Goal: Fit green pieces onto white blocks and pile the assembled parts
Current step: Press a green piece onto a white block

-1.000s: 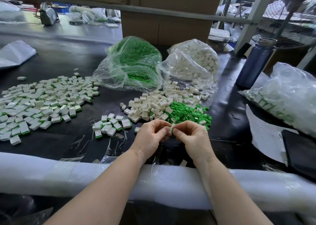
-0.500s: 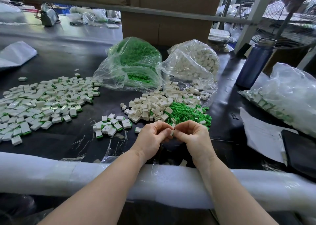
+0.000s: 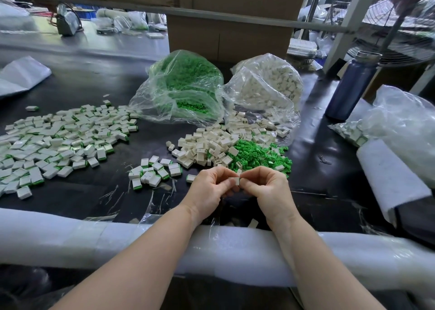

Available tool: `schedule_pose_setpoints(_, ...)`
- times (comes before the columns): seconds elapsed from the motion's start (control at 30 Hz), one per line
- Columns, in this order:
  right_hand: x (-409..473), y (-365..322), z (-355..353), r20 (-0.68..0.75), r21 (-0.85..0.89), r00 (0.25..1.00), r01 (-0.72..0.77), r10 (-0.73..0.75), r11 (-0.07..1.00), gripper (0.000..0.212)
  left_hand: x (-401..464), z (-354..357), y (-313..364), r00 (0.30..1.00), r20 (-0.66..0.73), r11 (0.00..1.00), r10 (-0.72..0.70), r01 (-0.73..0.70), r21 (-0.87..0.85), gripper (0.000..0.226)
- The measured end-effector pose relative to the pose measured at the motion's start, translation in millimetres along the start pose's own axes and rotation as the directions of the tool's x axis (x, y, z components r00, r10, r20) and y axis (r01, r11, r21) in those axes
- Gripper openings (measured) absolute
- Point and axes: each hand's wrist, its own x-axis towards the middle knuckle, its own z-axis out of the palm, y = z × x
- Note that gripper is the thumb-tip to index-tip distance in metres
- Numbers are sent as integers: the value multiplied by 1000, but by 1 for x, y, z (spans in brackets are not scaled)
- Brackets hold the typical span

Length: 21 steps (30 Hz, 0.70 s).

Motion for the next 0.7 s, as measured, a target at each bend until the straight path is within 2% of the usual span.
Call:
schedule_pose_setpoints(0.13,0,0,-3,30,60,999,-26,25,998,20,-2,-1,1,1000,20,999,-11,12,-35,9)
schedule_pose_setpoints(0.7,3,5,-7,91,65,995,-44,38,997,27,-3,-1,2,997,72,1000,-14,13,2,15)
